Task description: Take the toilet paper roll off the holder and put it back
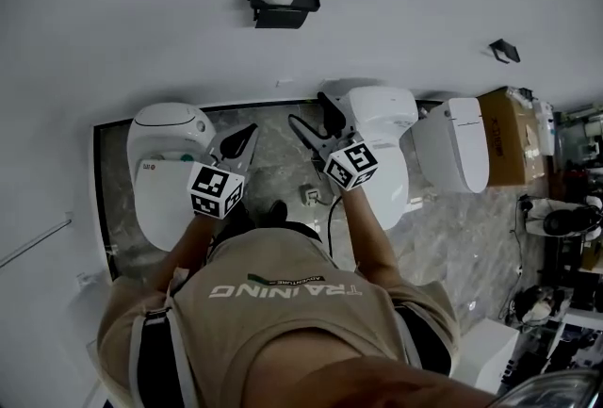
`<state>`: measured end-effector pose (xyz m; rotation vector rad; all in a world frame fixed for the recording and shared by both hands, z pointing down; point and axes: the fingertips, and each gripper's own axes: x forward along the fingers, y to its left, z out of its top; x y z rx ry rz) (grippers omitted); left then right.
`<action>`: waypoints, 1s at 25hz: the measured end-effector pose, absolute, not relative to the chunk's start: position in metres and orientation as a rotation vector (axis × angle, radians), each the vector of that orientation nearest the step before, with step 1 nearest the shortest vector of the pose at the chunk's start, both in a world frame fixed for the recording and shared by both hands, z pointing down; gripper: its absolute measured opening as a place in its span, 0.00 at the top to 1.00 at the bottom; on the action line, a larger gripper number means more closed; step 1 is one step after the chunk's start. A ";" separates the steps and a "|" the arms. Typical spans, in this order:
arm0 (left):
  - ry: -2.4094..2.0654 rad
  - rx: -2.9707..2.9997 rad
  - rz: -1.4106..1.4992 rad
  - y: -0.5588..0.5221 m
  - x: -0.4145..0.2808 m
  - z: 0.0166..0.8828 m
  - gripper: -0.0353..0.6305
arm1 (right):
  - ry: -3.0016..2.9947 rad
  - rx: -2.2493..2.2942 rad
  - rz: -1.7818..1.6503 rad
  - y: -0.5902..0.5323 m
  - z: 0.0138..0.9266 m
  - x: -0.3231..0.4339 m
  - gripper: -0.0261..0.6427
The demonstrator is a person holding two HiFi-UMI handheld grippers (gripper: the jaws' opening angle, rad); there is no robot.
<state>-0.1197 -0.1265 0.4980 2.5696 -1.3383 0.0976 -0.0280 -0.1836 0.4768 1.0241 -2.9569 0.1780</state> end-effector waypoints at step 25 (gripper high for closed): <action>-1.638 2.391 0.151 0.023 -0.005 0.490 0.95 | -3.005 0.830 0.195 0.015 0.494 0.100 0.94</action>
